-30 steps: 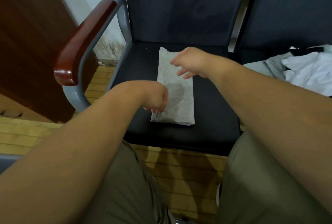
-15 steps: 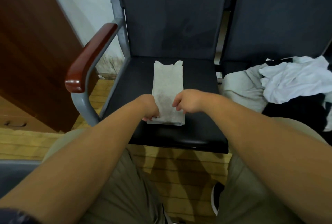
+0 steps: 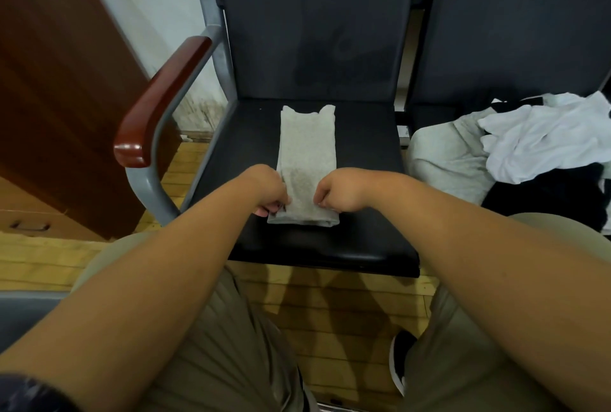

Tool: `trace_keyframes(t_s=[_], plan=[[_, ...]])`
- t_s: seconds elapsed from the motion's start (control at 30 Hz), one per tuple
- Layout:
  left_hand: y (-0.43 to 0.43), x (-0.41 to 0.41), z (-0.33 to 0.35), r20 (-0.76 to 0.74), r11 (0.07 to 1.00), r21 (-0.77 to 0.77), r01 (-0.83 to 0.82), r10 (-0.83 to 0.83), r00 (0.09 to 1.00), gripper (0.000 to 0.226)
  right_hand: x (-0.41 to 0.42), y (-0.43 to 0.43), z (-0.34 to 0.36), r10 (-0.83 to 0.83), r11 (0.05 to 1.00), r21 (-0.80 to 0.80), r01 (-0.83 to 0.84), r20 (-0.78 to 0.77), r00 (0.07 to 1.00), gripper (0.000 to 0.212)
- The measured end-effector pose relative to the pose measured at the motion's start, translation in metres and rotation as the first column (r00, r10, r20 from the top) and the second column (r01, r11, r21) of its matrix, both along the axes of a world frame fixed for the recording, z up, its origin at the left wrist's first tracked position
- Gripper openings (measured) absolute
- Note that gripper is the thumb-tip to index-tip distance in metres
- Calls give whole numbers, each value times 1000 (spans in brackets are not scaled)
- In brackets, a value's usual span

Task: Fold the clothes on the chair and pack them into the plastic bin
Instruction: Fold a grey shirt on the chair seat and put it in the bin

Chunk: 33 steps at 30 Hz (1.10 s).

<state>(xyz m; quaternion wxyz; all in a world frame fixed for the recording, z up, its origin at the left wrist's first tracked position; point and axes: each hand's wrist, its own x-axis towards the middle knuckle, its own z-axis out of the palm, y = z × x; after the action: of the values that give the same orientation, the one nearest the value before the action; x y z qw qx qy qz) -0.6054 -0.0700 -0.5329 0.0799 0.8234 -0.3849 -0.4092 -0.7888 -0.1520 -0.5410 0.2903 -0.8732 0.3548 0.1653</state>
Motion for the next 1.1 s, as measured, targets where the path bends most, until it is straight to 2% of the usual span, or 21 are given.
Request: trace_keyframes(t_s=[0.2,0.37,0.5,0.63,0.83,0.93,1.1], plan=[[-5,-3,7,-63,998,19,-55,56,996,12,3,-5,-1,-14,999,28,14,-15,1000,36],[-3,1,7,-78,992,117,-48,57,995,14,8,-7,0,-39,998,50,40,-33,999,43],[2,3,7,-36,977,204,54,-47,998,14,11,-9,-3,-57,996,60,60,-45,997,43],[7,4,8,30,971,212,114,-123,992,11,13,-10,-5,-73,992,98,78,-48,996,46],[7,-1,11,155,957,225,185,-222,963,21,16,-13,-8,-100,987,119,105,-48,994,40],[5,-1,10,143,960,221,170,-205,968,20,17,-13,-8,-108,987,112,114,-56,993,42],[4,6,12,43,971,223,91,-103,994,17,18,-12,-4,-75,990,112,85,-89,993,47]])
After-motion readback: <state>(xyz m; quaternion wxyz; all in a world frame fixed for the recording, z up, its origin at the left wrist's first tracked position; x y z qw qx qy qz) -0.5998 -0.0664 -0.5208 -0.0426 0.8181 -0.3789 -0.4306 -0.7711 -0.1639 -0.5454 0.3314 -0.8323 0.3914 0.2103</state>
